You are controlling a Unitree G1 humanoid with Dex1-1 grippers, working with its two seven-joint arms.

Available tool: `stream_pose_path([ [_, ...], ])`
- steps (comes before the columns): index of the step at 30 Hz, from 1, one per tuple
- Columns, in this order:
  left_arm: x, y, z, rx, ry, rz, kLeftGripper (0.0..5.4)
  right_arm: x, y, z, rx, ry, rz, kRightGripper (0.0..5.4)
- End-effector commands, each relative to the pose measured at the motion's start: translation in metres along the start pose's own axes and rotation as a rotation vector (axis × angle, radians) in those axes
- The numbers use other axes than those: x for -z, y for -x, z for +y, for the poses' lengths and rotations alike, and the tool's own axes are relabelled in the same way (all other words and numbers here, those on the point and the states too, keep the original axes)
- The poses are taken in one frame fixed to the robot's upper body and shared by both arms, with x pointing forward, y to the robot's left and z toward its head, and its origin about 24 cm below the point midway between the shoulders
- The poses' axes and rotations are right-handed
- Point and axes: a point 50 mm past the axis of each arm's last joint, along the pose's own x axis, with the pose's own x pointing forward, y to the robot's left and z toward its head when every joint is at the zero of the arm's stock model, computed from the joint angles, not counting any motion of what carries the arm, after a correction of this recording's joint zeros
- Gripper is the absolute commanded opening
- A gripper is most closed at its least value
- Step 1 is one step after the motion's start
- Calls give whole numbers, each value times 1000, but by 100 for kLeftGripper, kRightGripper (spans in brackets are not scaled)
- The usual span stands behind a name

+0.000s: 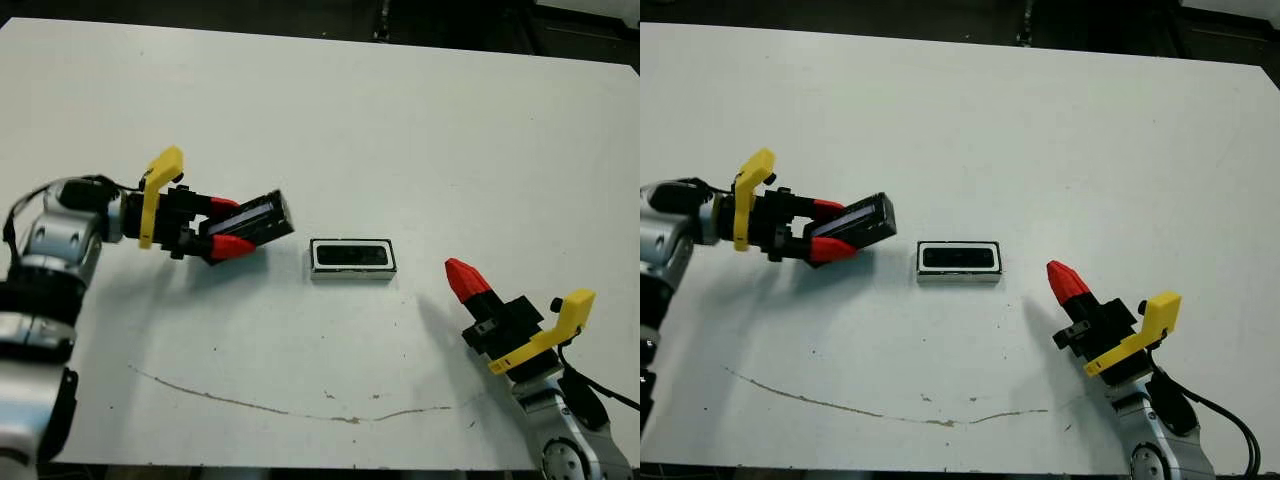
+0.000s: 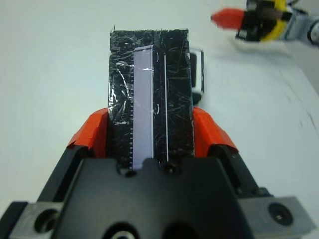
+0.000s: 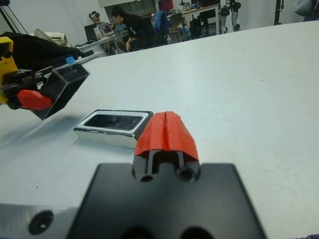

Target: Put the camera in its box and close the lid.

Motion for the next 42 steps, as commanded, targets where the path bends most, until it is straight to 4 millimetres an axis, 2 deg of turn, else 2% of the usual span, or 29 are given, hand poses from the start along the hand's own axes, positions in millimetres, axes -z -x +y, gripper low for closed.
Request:
stream_pose_path([
  [1, 9, -8, -10, -11, 62, -9, 316, 2, 3, -3, 14, 1, 20, 0],
  [8, 17, -28, -23, -14, 103, 30, 316, 1, 3, -2, 20, -1, 24, 0],
  [16, 22, -42, -31, 4, 95, 85, 316, 1, 3, -2, 16, 6, 22, 0],
  [42, 36, -76, -32, 127, 87, 261, 315, 3, 5, -2, 18, -8, 26, 0],
])
